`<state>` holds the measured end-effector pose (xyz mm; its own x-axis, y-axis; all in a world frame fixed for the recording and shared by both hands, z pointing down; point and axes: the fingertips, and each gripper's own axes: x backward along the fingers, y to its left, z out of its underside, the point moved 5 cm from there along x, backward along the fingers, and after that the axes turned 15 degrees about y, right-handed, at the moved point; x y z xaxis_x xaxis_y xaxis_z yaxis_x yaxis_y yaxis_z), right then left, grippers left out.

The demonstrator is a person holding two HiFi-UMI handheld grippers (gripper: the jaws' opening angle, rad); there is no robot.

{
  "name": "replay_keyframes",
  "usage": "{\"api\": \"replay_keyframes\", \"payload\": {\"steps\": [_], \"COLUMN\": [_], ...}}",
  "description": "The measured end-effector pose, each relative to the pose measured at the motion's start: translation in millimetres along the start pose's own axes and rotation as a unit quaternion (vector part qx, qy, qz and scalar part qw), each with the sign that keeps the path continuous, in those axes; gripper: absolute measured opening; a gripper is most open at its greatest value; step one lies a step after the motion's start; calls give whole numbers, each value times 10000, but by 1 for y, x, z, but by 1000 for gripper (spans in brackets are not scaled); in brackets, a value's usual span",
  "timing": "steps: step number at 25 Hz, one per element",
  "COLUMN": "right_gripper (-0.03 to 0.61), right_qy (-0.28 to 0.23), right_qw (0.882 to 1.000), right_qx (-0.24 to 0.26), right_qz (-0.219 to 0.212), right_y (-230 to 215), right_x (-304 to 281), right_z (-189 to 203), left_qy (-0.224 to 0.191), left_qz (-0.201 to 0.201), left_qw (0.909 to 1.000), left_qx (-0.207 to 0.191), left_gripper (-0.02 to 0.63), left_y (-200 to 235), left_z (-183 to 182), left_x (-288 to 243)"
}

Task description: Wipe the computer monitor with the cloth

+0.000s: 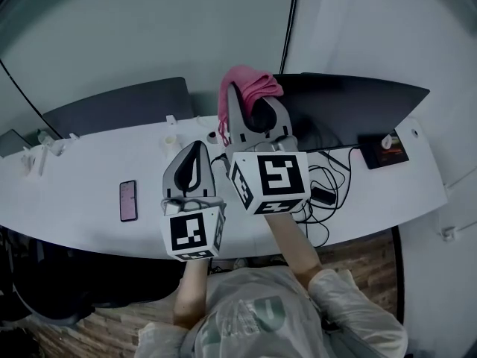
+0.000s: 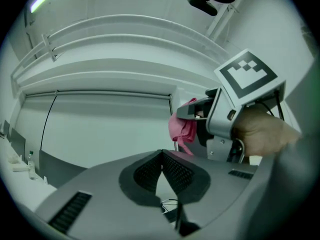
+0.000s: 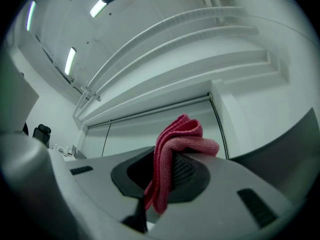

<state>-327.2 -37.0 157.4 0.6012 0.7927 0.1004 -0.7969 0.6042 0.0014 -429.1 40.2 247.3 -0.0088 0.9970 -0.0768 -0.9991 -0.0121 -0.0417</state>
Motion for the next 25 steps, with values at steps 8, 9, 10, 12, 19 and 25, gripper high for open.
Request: {"api": "replay_keyframes", "payload": {"steps": [8, 9, 10, 12, 19, 25], "right_gripper": [57, 57, 57, 57, 57, 57], "right_qy": [-472, -499, -518, -537, -4, 417], "right_qw": [9949, 9941, 9930, 9888, 9700, 9701], "right_qx": [695, 752, 832, 1135, 2271, 2336], "right_qz": [549, 606, 663, 812, 861, 513], "right_y": [-47, -53, -57, -62, -41, -14], "right_x": [18, 19, 19, 16, -13, -29], "right_z": [-53, -58, -63, -70, -53, -21], "left_qy": [-286, -312, -330, -345, -243, -181], "left_qz": [-25, -18, -13, -10, -69, -82], "left_qw": [9996, 9995, 9994, 9994, 9996, 9997], "left_qx": [-37, -48, -59, -82, -117, -111], "left_gripper": [14, 14, 15, 14, 15, 15], "left_y": [-18, -21, -23, -26, -25, -15], "left_z": [-35, -38, -40, -43, -39, -32], "left_x": [-6, -6, -6, -8, -10, -7]}}
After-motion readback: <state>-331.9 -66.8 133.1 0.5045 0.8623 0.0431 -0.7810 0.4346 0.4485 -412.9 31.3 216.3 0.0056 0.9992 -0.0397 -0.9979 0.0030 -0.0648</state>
